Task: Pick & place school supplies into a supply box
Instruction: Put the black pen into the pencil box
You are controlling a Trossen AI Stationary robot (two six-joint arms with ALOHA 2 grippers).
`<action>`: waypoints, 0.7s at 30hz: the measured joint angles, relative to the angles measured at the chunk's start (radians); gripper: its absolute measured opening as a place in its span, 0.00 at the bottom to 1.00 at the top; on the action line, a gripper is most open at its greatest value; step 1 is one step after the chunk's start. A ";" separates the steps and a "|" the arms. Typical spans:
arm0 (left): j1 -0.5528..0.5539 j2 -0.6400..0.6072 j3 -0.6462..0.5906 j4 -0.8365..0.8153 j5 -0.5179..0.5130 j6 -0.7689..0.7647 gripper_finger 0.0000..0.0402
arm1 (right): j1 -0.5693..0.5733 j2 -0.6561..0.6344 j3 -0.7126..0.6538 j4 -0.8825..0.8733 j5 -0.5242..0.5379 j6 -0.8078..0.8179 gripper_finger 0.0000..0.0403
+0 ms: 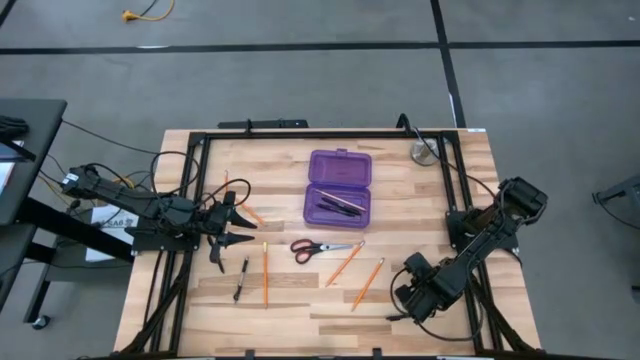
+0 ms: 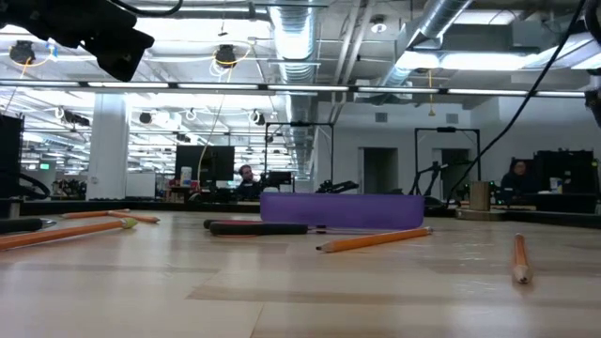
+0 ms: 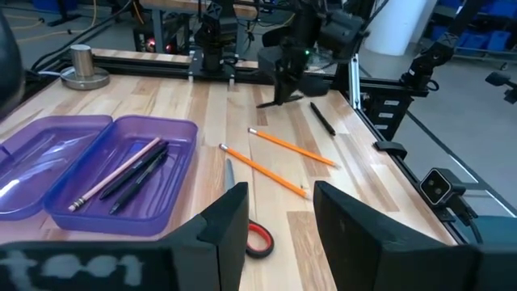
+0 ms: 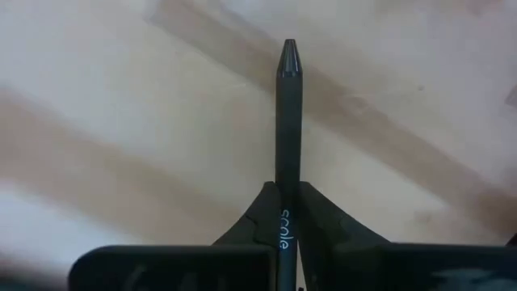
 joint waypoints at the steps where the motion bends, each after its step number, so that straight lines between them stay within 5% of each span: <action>1: 0.000 0.000 0.000 0.000 0.001 0.000 0.32 | -0.004 -0.012 0.010 -0.022 0.001 0.000 0.01; 11: 0.000 0.000 0.000 0.002 0.018 0.000 0.32 | -0.137 -0.116 0.041 -0.187 0.032 -0.154 0.02; 21: 0.000 0.000 0.000 0.002 0.017 0.000 0.32 | -0.506 -0.172 0.052 -0.147 0.150 -0.628 0.02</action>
